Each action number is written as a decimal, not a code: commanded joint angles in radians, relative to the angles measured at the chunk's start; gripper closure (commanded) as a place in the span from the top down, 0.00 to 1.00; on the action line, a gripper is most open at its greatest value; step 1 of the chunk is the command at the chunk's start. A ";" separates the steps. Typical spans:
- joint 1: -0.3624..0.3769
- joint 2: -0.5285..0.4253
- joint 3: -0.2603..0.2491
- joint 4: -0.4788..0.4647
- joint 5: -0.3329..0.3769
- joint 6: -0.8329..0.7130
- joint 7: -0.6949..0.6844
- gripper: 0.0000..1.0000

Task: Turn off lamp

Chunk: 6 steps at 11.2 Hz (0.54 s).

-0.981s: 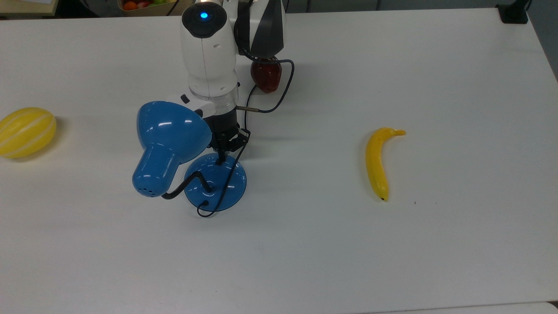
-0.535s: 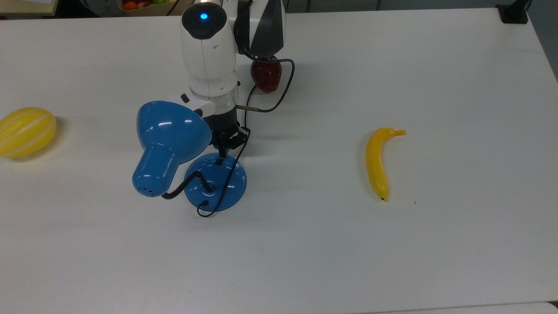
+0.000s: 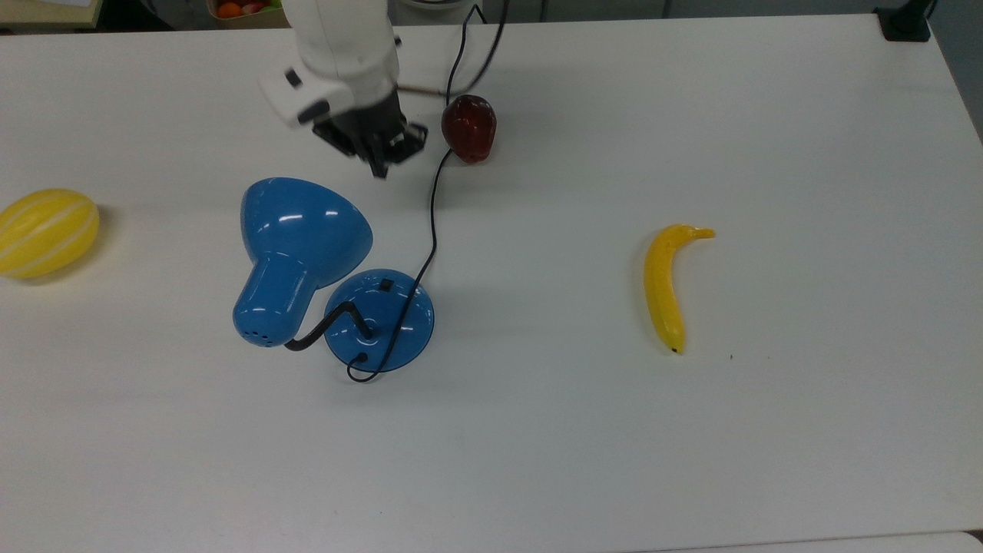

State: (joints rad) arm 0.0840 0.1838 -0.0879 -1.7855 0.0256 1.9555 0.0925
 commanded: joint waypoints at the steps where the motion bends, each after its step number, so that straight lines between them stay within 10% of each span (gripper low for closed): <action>1: -0.032 -0.180 -0.004 -0.058 -0.006 -0.102 -0.054 0.80; 2: -0.032 -0.208 -0.006 -0.060 -0.019 -0.142 -0.045 1.00; 6: -0.033 -0.236 -0.010 -0.060 -0.058 -0.211 -0.045 1.00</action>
State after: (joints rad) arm 0.0441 -0.0291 -0.0906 -1.8192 -0.0190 1.7575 0.0608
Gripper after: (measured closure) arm 0.145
